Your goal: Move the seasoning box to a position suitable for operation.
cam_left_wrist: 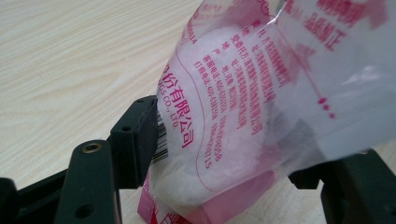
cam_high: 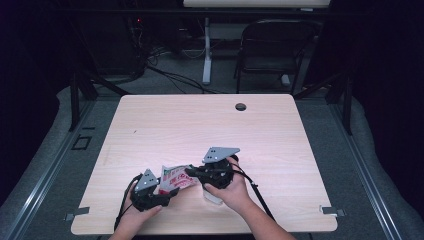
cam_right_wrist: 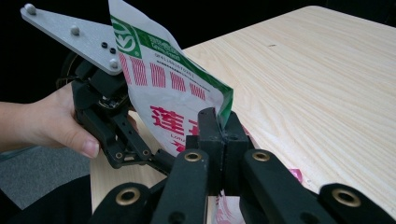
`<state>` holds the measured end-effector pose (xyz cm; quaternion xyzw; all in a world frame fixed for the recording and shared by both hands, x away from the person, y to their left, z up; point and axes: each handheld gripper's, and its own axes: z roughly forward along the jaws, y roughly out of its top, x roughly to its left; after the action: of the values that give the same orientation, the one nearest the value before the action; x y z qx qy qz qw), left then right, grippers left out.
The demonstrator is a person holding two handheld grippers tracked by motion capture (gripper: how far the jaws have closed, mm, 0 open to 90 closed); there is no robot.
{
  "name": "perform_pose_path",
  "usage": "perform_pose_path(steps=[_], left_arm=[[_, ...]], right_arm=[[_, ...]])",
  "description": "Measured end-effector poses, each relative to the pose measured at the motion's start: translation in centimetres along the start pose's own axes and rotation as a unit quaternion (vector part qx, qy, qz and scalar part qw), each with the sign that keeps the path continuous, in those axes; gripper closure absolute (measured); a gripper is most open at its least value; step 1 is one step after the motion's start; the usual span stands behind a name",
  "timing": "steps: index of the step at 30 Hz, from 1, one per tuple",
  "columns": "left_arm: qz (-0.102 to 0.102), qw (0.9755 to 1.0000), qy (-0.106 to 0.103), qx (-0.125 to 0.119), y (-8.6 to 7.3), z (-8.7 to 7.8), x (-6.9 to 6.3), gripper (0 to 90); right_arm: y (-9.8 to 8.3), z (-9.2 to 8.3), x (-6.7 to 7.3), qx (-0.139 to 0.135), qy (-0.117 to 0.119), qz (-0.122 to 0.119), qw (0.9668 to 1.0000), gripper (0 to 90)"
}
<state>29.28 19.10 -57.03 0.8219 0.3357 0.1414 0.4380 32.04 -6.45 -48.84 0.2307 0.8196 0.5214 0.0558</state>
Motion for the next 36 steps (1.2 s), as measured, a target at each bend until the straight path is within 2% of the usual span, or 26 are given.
perform_pose_path(steps=[6, 8, 10, 15, 18, 20, 23, 24, 25, 36], left_arm=[[-0.001, 1.0000, 0.004, 0.007, -0.2, 0.5, 0.0, 32.0], [-0.002, 0.9999, 0.003, 0.016, -0.2, 0.7, 0.1, 32.1], [-0.011, 0.9997, 0.003, 0.023, -0.4, 1.0, 0.1, 32.2], [-0.010, 0.9992, 0.006, 0.038, -0.5, 1.5, 0.1, 33.3], [-0.011, 0.9991, 0.005, 0.041, -0.5, 1.6, 0.2, 33.6], [-0.020, 0.9990, 0.003, 0.039, -0.6, 1.7, 0.2, 33.9], [-0.022, 0.9989, 0.003, 0.041, -0.6, 1.8, 0.2, 34.3], [-0.015, 0.9989, 0.005, 0.043, -0.6, 1.8, 0.2, 34.4], [-0.020, 0.9989, 0.004, 0.043, -0.6, 1.9, 0.2, 34.8], [-0.022, 0.9986, 0.006, 0.047, -0.6, 2.1, 0.2, 36.5]], right_arm=[[0.1, -0.1, 0.0, -0.002, -0.001, 0.002, 1.0000, 89.9], [0.1, -0.1, 0.0, -0.004, 0.000, 0.004, 1.0000, 89.8], [0.1, -0.1, 0.0, -0.006, 0.000, 0.005, 1.0000, 89.8], [0.1, -0.1, -0.1, -0.008, 0.000, 0.007, 0.9999, 89.9], [0.2, 0.0, -0.1, -0.008, 0.002, 0.009, 0.9999, 89.9], [0.2, 0.0, -0.1, -0.009, 0.004, 0.011, 0.9999, 89.9], [0.2, 0.0, -0.1, -0.011, 0.004, 0.010, 0.9999, 89.9], [0.2, 0.0, -0.1, -0.011, 0.004, 0.010, 0.9999, 90.0], [0.2, 0.0, -0.1, -0.012, 0.005, 0.011, 0.9999, 89.9], [0.2, -0.1, -0.1, -0.013, 0.005, 0.011, 0.9998, 89.9]])
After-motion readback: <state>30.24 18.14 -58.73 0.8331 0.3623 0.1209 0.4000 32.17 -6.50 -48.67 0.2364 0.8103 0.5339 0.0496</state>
